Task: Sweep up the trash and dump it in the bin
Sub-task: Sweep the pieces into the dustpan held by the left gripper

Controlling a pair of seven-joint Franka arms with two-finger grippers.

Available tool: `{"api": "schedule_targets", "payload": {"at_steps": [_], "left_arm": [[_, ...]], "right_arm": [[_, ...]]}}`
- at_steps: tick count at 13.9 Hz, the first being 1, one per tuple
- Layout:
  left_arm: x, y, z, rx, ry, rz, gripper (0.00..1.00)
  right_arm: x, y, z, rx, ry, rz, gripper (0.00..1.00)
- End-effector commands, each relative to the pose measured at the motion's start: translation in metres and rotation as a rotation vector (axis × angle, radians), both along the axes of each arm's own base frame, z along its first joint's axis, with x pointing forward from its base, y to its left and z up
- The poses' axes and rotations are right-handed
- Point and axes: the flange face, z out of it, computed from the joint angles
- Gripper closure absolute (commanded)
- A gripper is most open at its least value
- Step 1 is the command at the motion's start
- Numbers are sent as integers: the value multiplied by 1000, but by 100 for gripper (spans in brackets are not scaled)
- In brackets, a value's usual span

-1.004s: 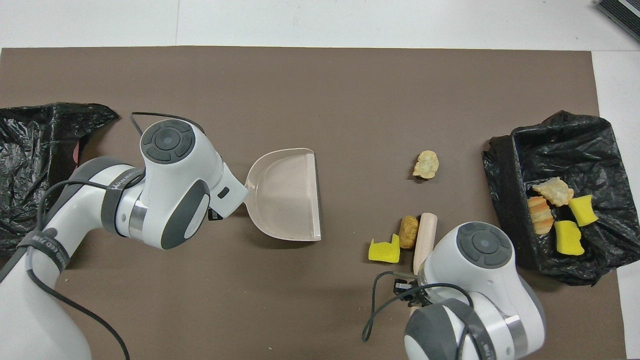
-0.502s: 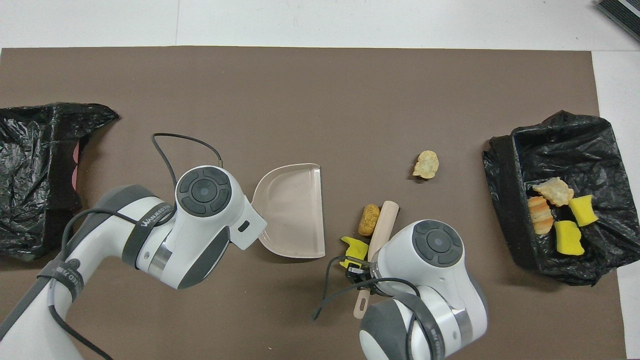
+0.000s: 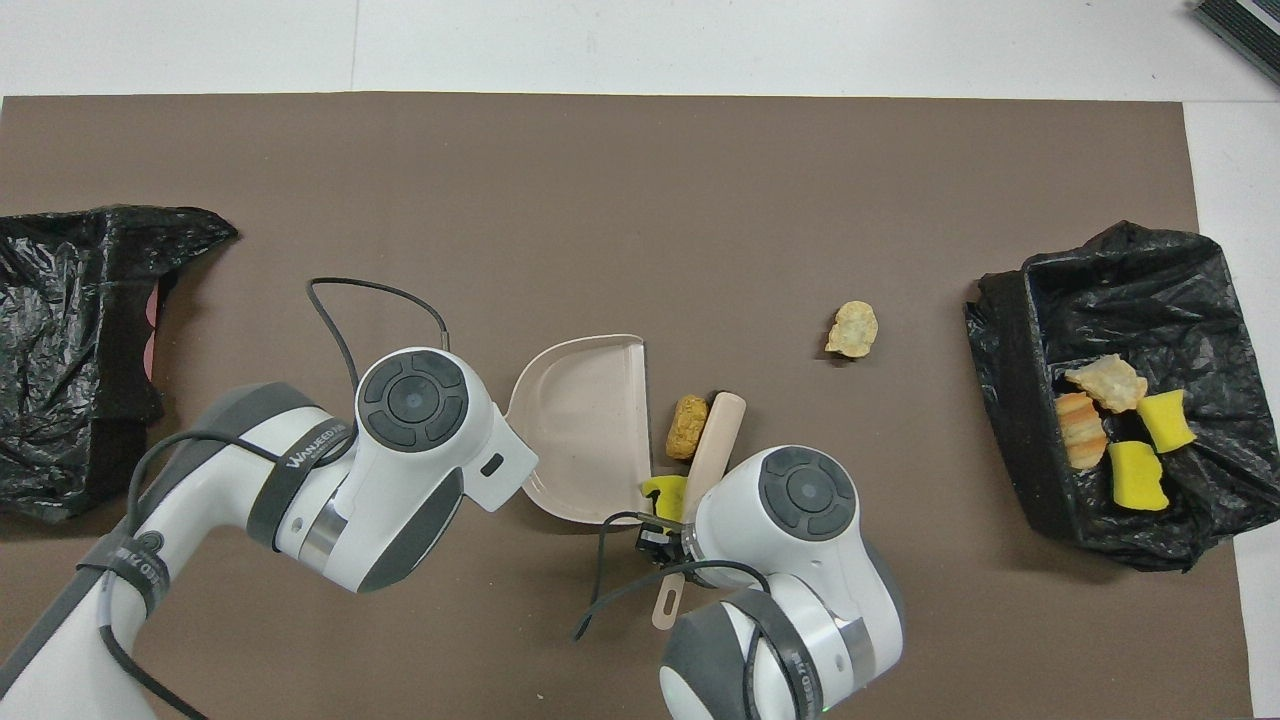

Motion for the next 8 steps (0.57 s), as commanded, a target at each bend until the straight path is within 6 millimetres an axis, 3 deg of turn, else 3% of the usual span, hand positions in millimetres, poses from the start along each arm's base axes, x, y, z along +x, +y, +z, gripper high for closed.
{"api": "schedule_targets", "payload": {"at_steps": [1,4,8], "left_arm": [[-12,-3,0,4,-32,9,100],[-12,-4,-2,-1,-38,16,100],[1,7,-2,-5,-42,39,100]], "right_arm": [[12,24,14,39,-14,14,100],[10,29,22,43,-28,34,100],[14,16,28,-44,-78,124,100]]}}
